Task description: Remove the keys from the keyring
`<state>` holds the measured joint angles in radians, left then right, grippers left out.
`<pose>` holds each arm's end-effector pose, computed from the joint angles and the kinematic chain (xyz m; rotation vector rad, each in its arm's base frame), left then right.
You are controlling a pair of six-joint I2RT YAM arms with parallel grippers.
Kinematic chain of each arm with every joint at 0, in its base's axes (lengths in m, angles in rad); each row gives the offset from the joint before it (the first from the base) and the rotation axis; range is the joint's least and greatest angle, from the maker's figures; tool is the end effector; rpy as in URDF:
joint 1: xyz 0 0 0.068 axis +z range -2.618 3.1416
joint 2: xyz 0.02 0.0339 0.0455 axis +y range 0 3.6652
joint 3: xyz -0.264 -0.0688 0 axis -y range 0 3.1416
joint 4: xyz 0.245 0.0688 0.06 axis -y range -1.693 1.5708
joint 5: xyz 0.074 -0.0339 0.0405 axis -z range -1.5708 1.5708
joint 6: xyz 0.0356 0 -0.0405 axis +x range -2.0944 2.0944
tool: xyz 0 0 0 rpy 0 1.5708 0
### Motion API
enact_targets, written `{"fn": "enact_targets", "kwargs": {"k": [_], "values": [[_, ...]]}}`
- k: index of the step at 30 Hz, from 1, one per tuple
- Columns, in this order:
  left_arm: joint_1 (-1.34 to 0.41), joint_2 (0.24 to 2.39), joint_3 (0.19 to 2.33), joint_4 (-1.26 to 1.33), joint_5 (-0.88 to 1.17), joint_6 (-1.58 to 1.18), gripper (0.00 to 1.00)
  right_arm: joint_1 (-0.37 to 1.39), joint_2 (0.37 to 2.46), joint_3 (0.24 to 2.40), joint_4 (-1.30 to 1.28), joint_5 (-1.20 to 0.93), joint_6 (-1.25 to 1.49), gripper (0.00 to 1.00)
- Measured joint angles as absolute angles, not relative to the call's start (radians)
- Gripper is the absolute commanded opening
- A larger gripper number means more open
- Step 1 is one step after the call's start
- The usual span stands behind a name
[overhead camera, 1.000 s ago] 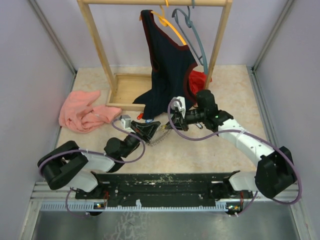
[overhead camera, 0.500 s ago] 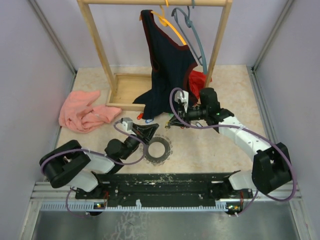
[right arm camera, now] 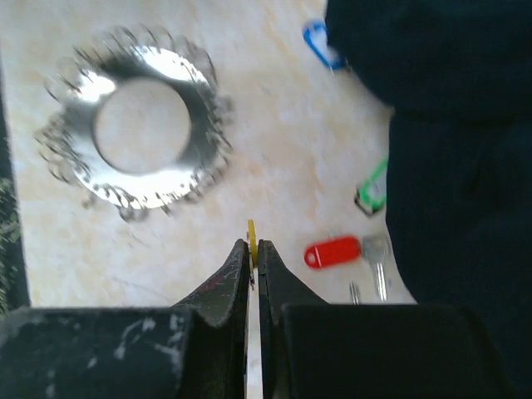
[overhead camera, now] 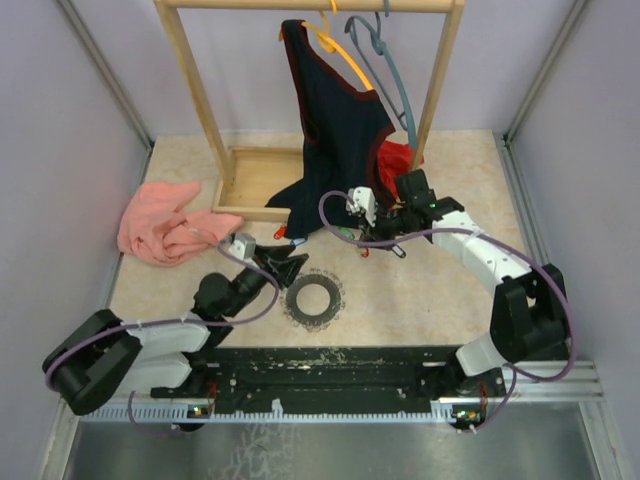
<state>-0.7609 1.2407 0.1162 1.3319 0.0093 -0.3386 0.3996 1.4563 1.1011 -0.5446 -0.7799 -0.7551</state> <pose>0.1457 -0.1392 0.1907 0.3067 1.3921 -0.9235 0.2686 0.1406 0.2690 -1.4969 1.7078 0.7708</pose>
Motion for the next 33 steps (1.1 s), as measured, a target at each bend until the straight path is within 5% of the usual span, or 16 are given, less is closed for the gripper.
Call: {"fn": "enact_targets", "kwargs": {"k": [4, 9, 19, 28, 33], "values": [[-0.733, 1.123, 0.223, 1.053, 0.018, -0.315, 0.79, 0.375, 1.488, 1.100, -0.589, -0.613, -0.797, 0.00], [-0.698, 1.043, 0.228, 0.870, 0.004, -0.299, 0.84, 0.370, 1.535, 1.100, -0.570, -0.425, -0.792, 0.04], [-0.653, 0.924, 0.222, 0.730, 0.034, -0.350, 0.99, 0.370, 1.599, 1.092, -0.532, -0.265, -0.754, 0.55], [-0.515, 0.879, 0.279, 0.748, 0.230, -0.509, 0.99, 0.321, 1.399, 1.047, -0.566, -0.398, -0.791, 0.68], [-0.377, 0.963, 0.346, 0.780, 0.387, -0.696, 1.00, 0.126, 1.206, 1.020, -0.619, -0.551, -0.809, 0.93]]}}
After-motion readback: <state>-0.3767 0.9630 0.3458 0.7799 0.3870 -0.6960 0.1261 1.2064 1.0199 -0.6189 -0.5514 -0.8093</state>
